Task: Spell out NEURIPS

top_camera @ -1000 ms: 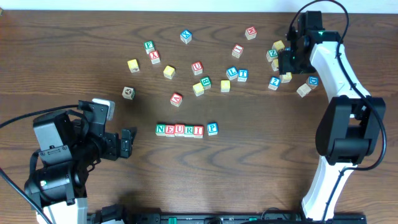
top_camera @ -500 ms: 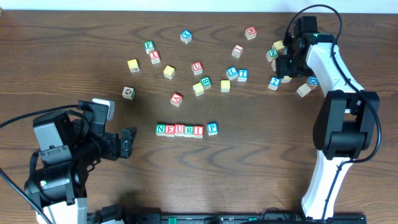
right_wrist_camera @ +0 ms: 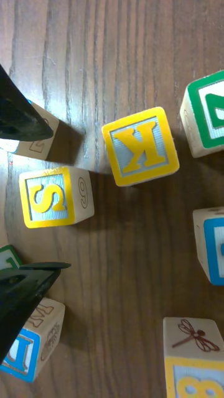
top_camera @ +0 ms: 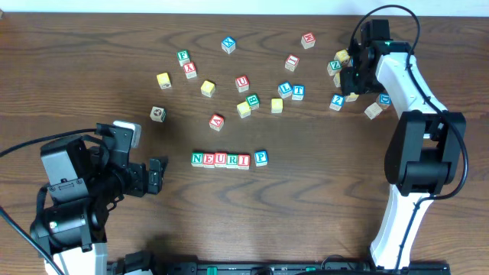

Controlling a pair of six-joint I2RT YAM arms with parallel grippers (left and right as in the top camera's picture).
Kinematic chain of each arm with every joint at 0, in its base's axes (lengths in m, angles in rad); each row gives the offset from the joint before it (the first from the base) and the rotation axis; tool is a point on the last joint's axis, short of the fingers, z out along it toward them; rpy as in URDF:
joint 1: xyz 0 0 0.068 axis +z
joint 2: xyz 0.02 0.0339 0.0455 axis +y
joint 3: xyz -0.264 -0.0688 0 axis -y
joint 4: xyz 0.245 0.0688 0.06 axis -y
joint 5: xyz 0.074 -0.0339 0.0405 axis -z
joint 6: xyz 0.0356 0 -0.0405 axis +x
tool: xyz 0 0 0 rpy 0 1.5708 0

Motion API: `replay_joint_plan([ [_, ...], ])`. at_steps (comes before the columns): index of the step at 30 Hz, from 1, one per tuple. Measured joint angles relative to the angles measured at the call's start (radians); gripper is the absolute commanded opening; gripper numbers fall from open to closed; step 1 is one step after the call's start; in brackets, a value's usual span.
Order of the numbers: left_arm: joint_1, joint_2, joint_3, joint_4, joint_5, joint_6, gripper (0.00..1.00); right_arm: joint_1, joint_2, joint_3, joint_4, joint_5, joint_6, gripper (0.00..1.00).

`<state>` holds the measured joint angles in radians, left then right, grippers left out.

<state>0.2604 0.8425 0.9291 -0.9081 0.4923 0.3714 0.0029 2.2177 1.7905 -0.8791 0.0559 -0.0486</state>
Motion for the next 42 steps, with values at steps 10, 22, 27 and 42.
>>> replay_joint_plan([
  [10,0.0,0.0,0.0,0.0,0.0,0.0,0.98,0.0,0.0,-0.003,0.005,0.008,0.0,0.58],
  [22,0.0,0.0,0.0,0.0,0.0,0.0,0.98,0.0,0.034,-0.006,0.006,0.01,0.0,0.54],
  [27,0.0,0.0,0.0,0.0,0.0,0.0,0.98,0.0,0.049,-0.008,0.007,0.011,-0.003,0.49],
  [42,0.0,0.0,0.0,0.0,0.0,0.0,0.98,0.0,0.049,-0.008,0.01,0.012,-0.011,0.18],
])
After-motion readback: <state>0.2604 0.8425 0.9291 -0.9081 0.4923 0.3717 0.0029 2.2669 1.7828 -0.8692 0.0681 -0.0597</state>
